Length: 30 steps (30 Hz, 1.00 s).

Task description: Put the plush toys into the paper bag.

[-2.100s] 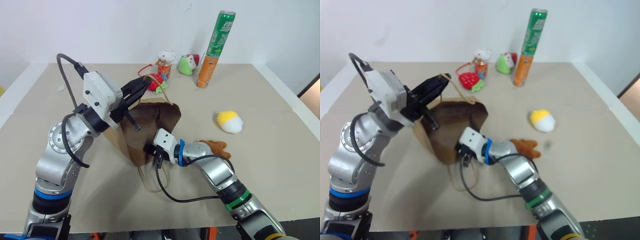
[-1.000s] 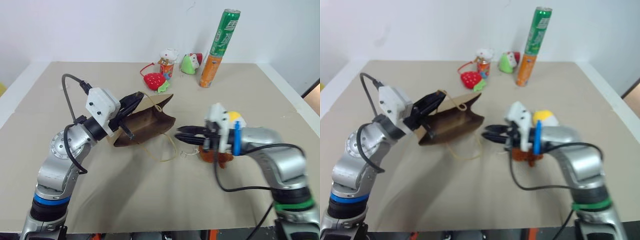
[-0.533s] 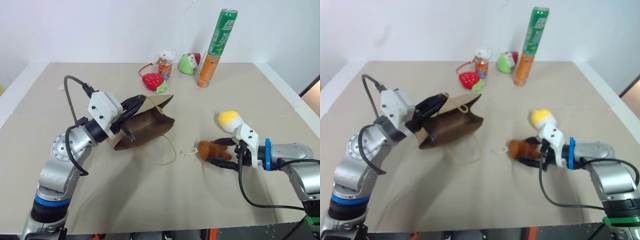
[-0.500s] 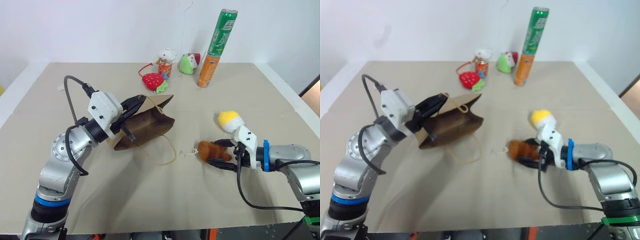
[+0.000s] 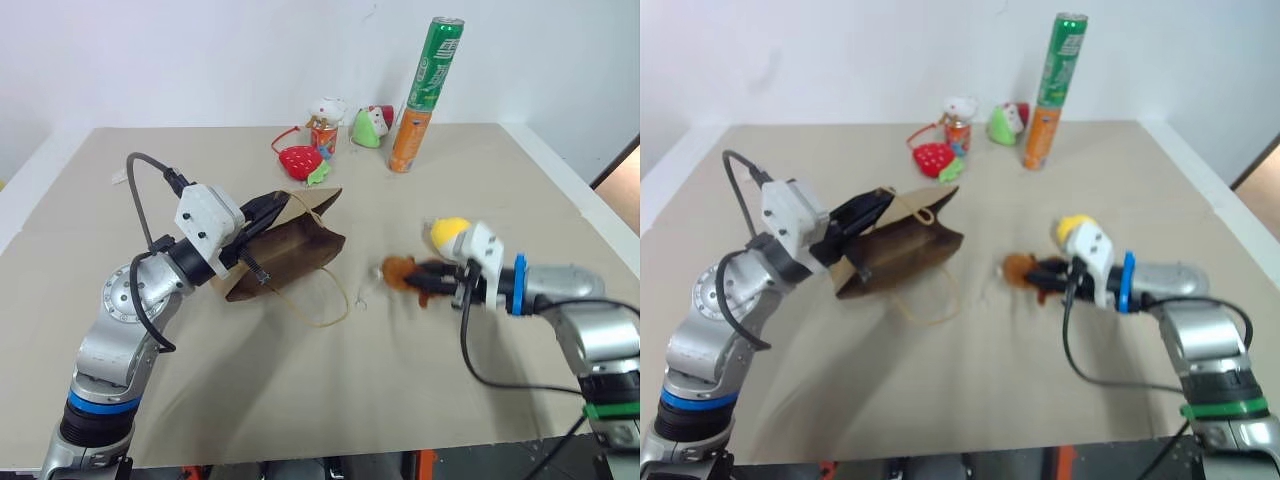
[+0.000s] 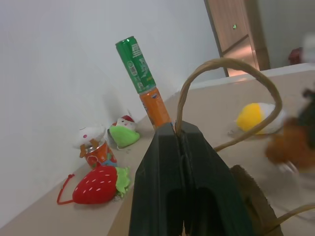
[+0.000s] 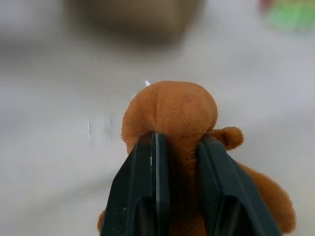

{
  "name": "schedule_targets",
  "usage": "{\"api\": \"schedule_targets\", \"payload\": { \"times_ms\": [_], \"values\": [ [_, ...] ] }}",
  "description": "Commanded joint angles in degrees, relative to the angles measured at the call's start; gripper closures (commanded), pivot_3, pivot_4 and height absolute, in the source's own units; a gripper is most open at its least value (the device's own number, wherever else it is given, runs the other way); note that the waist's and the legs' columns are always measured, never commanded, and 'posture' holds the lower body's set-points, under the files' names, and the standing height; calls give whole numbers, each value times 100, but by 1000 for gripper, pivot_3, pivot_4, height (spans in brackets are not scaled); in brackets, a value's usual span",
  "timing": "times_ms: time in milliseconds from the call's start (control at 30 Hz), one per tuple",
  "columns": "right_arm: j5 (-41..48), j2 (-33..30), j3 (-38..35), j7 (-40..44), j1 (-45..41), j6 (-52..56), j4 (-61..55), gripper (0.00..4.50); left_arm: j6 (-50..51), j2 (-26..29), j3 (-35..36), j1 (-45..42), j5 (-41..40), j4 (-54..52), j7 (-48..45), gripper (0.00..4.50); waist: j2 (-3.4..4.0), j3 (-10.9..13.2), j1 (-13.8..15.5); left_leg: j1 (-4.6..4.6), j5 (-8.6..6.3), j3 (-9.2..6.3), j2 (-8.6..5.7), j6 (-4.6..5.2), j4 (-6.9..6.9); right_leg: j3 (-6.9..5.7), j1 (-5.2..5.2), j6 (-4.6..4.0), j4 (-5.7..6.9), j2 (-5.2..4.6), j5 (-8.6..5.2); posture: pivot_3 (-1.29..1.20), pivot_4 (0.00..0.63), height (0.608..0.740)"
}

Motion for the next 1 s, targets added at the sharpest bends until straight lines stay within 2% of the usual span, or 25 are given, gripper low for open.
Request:
{"api": "schedule_targets", "payload": {
  "times_ms": [33, 333, 633, 733, 767, 800, 867, 967, 1000],
  "values": [
    [690, 522, 429, -245, -705, 777, -1007, 3492, -244, -62, -43, -159, 311, -70, 218, 4500, 0, 0, 11, 0, 0, -1, 2, 0, 0, -1, 0, 0, 0, 0, 0, 0, 150, 740],
    [-12, 1641, 1466, -794, -1491, 505, -478, 3492, -183, -273, -187, -320, 452, -100, 389, 4500, 1, 0, 13, -24, -14, -8, -11, -8, -11, 2, -13, 29, 0, -16, 5, 0, 150, 740],
    [-1368, 2119, 2309, -1124, -1757, -490, 723, 3492, -83, -401, -243, -378, 457, -138, 478, 4500, 0, -1, 8, -20, -12, -2, -10, -5, -5, 1, -11, 34, 1, -17, 11, 0, 150, 740],
    [-1332, 2279, 2188, -1163, -1780, -421, 796, 2661, -42, -435, -250, -392, 460, -148, 503, 4500, 0, -1, 9, -21, -12, -1, -9, -5, -6, 3, -13, 32, 2, -14, 11, 0, 150, 740],
    [-1207, 2289, 2125, -1094, -1773, -299, 693, 2169, -33, -434, -239, -388, 453, -150, 503, 4500, 0, -1, 10, -21, -12, -3, -9, -5, -6, 2, -13, 32, 3, -14, 11, 0, 150, 740],
    [-1113, 2278, 2042, -1055, -1775, -240, 579, 1970, -32, -431, -225, -384, 448, -143, 500, 4500, 0, -1, 10, -21, -12, -4, -9, -5, -6, 1, -13, 31, 4, -14, 10, 0, 150, 740],
    [-841, 2130, 1802, -915, -1756, 36, 258, 1018, -32, -427, -200, -372, 450, -113, 492, 4500, 0, -1, 10, -22, -12, -5, -8, -5, -6, 0, -13, 32, 5, -15, 10, 0, 150, 740],
    [-156, 1799, 1211, -738, -1693, 638, -222, 72, -24, -420, -185, -373, 448, -84, 479, 4500, 1, 0, 11, -22, -12, -5, -9, -5, -5, 0, -12, 33, 5, -16, 11, 0, 150, 740],
    [193, 1640, 895, -680, -1672, 943, -369, 72, -25, -415, -181, -374, 446, -70, 470, 4500, 1, 0, 11, -23, -12, -4, -10, -5, -5, 1, -13, 33, 4, -18, 11, 0, 150, 740]
  ]
}}
